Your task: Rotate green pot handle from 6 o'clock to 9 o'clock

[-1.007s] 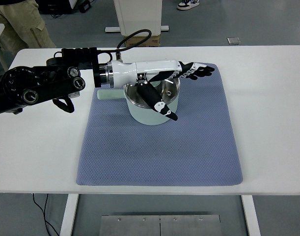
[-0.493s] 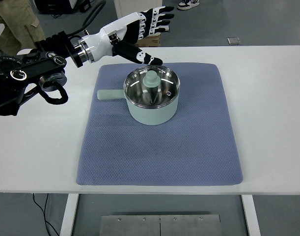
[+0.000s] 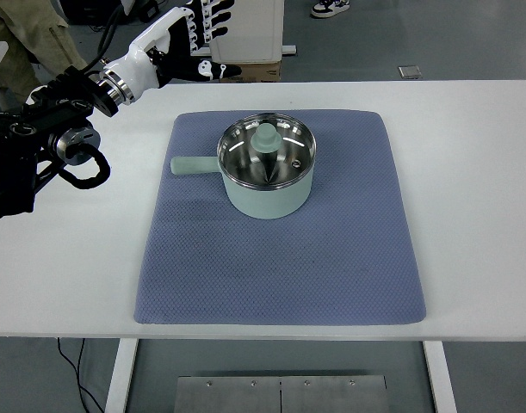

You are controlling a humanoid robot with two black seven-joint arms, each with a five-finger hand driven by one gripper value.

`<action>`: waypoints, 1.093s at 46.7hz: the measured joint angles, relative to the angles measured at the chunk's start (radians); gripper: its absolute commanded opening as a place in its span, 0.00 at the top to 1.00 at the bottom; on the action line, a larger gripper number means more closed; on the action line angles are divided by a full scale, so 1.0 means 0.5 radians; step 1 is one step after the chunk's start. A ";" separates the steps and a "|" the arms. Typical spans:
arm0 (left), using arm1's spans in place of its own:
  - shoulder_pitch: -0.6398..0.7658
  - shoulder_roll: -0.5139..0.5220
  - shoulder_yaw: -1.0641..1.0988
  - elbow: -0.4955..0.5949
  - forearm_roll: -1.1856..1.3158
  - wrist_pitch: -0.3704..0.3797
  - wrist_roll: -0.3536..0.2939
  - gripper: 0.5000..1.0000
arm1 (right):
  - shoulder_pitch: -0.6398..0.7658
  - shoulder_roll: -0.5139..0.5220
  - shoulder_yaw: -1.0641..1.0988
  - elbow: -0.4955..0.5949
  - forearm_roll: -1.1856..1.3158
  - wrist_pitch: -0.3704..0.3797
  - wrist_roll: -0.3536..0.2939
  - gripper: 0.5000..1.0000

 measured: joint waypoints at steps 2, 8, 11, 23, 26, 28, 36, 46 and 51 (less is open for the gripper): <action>0.021 -0.006 -0.007 0.024 -0.019 0.000 0.000 0.00 | 0.000 0.000 0.000 0.000 0.000 0.000 0.000 0.00; 0.070 -0.015 -0.048 0.052 -0.092 0.014 0.000 0.00 | 0.000 0.000 0.000 0.000 0.000 0.000 0.000 0.00; 0.090 -0.038 -0.064 0.076 -0.122 0.057 0.000 0.00 | 0.000 0.000 0.000 0.000 0.000 0.000 0.000 0.00; 0.182 -0.088 -0.172 0.134 -0.258 0.157 0.000 0.00 | 0.000 0.000 0.000 0.000 0.000 0.000 0.000 0.00; 0.207 -0.096 -0.194 0.158 -0.284 0.158 0.000 0.00 | 0.000 0.000 0.000 0.000 0.000 0.000 0.000 0.00; 0.228 -0.109 -0.200 0.177 -0.295 0.157 0.000 0.00 | 0.000 0.000 0.000 0.000 0.000 0.000 0.000 0.00; 0.308 -0.135 -0.236 0.230 -0.314 0.159 0.000 0.00 | 0.000 0.000 0.000 -0.001 0.000 0.000 0.001 0.00; 0.400 -0.136 -0.298 0.236 -0.349 0.189 0.000 0.00 | 0.000 0.000 0.001 0.000 0.000 0.000 0.001 0.00; 0.442 -0.133 -0.347 0.238 -0.356 0.203 0.000 0.00 | 0.000 0.000 0.000 0.001 0.000 0.000 0.001 0.00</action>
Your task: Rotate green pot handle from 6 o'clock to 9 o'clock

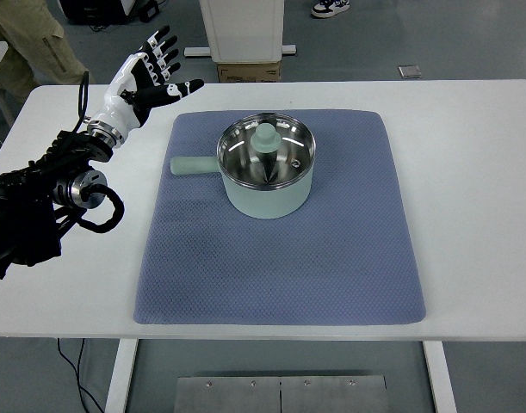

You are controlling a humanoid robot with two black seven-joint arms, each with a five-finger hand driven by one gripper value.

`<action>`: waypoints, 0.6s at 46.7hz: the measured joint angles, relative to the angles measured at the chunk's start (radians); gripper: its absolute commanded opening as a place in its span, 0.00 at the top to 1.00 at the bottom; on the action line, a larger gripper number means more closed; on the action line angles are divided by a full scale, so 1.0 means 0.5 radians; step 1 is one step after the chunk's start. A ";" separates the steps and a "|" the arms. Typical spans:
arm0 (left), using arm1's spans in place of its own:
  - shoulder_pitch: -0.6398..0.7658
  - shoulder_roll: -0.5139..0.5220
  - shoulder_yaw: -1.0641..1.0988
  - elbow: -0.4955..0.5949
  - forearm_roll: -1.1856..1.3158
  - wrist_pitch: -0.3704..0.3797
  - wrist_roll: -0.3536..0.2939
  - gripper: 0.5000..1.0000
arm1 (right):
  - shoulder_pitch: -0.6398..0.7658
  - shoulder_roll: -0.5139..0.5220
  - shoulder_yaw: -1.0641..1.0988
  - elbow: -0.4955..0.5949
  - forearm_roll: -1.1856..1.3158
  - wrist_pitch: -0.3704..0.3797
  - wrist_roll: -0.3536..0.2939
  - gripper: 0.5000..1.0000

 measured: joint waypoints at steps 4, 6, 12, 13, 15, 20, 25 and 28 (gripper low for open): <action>0.030 0.003 -0.034 0.008 0.000 0.003 0.000 0.00 | 0.000 0.000 0.000 0.000 0.000 0.000 0.000 0.00; 0.041 0.003 -0.045 0.014 0.000 0.003 0.000 0.00 | 0.000 0.000 0.000 0.000 0.000 0.000 0.000 0.00; 0.080 0.005 -0.089 0.024 0.000 0.002 0.000 0.00 | 0.000 0.000 0.000 0.000 0.000 0.000 0.000 0.00; 0.088 0.005 -0.099 0.026 -0.001 0.001 0.000 0.00 | 0.000 0.000 0.000 0.000 0.000 0.000 0.000 0.00; 0.106 0.005 -0.118 0.032 -0.001 0.002 0.000 0.00 | 0.000 0.000 0.000 -0.001 0.000 0.000 0.000 0.00; 0.126 0.004 -0.148 0.052 -0.001 0.001 0.000 0.00 | 0.000 0.000 0.000 -0.001 0.000 0.000 0.000 0.00; 0.145 0.003 -0.161 0.053 -0.001 -0.002 0.000 0.00 | 0.000 0.000 0.000 -0.001 0.000 0.000 0.000 0.00; 0.164 0.002 -0.191 0.053 -0.002 -0.006 0.000 0.00 | 0.000 0.000 0.000 -0.001 0.000 0.000 0.000 0.00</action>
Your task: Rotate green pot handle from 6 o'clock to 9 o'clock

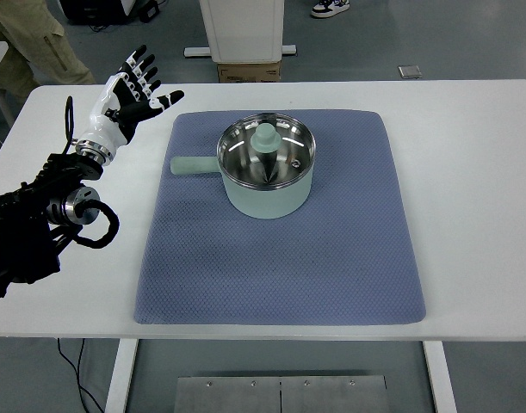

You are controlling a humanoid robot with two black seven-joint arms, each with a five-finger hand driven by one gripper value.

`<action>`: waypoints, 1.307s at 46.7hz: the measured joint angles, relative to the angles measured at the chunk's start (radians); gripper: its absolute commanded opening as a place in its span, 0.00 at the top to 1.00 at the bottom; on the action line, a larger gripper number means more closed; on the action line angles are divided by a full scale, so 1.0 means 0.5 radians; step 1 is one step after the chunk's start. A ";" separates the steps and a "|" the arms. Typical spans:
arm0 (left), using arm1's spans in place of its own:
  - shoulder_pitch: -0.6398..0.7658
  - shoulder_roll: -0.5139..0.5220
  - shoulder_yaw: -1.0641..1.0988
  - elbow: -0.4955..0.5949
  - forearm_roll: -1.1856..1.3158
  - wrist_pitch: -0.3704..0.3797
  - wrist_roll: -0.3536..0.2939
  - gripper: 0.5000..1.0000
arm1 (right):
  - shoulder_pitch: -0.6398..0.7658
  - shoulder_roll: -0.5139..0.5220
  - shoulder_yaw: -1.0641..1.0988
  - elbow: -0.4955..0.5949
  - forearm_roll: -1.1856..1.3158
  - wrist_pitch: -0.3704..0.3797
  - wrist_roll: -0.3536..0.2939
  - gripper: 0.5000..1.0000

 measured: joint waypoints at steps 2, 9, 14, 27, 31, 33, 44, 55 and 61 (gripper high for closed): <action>0.020 -0.001 -0.021 0.000 0.000 -0.003 0.000 0.00 | 0.000 0.000 0.000 0.000 0.000 0.000 0.000 0.00; 0.088 -0.002 -0.070 0.000 0.000 -0.010 0.000 0.00 | 0.000 0.000 0.000 0.001 0.000 0.000 0.000 0.00; 0.129 -0.002 -0.097 0.000 0.000 -0.015 0.000 0.00 | 0.000 0.000 0.000 0.001 0.000 0.000 -0.001 0.00; 0.137 -0.004 -0.159 -0.001 0.002 -0.042 0.000 0.00 | 0.000 0.000 -0.001 0.001 -0.001 0.000 0.000 0.00; 0.143 -0.007 -0.186 -0.002 0.002 -0.054 0.000 0.00 | 0.000 0.000 0.000 0.001 0.000 0.000 -0.001 0.00; 0.151 -0.012 -0.199 -0.002 0.002 -0.065 0.000 0.00 | 0.000 0.000 0.000 0.001 0.000 0.000 0.000 0.00; 0.183 -0.060 -0.237 0.000 0.002 -0.093 0.000 0.00 | 0.000 0.000 0.000 0.001 0.000 0.000 0.000 0.00; 0.215 -0.084 -0.260 0.000 0.002 -0.099 0.000 0.00 | 0.001 0.000 0.001 0.001 -0.001 0.000 0.000 0.00; 0.223 -0.092 -0.263 -0.002 0.002 -0.099 0.000 0.00 | 0.002 0.000 0.001 0.001 0.000 0.000 0.000 0.00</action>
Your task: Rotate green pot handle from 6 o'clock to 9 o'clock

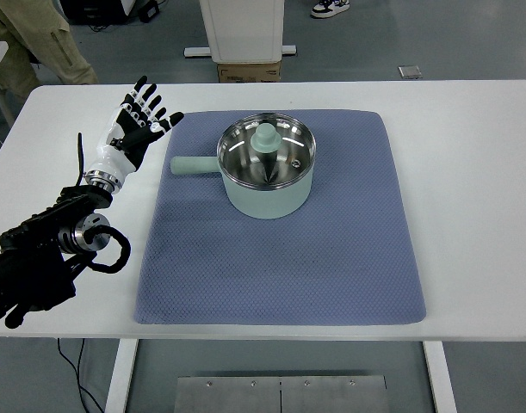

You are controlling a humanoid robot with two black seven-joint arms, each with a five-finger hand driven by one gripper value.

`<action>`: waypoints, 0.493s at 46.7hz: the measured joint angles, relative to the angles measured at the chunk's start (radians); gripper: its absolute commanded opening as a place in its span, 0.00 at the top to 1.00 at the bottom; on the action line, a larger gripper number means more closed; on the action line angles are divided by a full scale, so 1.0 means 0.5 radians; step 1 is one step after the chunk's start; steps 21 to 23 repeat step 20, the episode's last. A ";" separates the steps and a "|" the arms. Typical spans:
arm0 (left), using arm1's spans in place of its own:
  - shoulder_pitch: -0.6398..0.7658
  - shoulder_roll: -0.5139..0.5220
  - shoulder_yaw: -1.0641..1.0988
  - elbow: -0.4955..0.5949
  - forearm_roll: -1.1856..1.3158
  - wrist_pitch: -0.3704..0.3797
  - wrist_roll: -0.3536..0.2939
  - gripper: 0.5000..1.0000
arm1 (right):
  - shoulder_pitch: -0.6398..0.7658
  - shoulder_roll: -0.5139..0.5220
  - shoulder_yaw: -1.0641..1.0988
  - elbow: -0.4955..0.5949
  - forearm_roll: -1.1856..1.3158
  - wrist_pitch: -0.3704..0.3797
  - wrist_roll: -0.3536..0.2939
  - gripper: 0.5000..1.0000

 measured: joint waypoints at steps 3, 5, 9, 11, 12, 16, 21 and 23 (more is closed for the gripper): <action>0.000 -0.001 -0.004 -0.001 0.000 0.000 0.000 0.00 | -0.001 0.000 0.000 0.000 0.000 0.000 0.001 0.00; 0.000 -0.001 -0.006 -0.001 0.002 0.000 0.000 0.00 | 0.000 0.000 0.000 0.000 0.000 0.000 0.000 0.00; 0.000 -0.002 -0.006 -0.002 0.003 -0.001 0.000 0.00 | -0.001 0.000 0.001 0.000 0.000 0.000 0.000 0.00; 0.000 -0.002 -0.006 -0.002 0.003 -0.002 0.000 0.00 | -0.002 0.000 0.001 0.000 0.000 0.000 0.000 0.00; 0.000 -0.002 -0.006 -0.002 0.003 -0.002 0.000 0.00 | -0.002 0.000 0.002 0.000 0.000 0.000 -0.002 0.00; 0.002 -0.002 -0.006 -0.002 0.003 -0.003 0.000 0.00 | -0.002 0.000 0.002 0.000 0.000 0.000 -0.005 0.00; 0.003 -0.002 -0.006 -0.002 0.003 -0.003 0.000 0.00 | -0.002 0.000 0.002 0.000 0.000 0.000 -0.006 0.00; 0.003 -0.002 -0.006 -0.002 0.003 -0.003 0.000 0.00 | -0.002 0.000 0.002 0.000 0.000 0.000 -0.006 0.00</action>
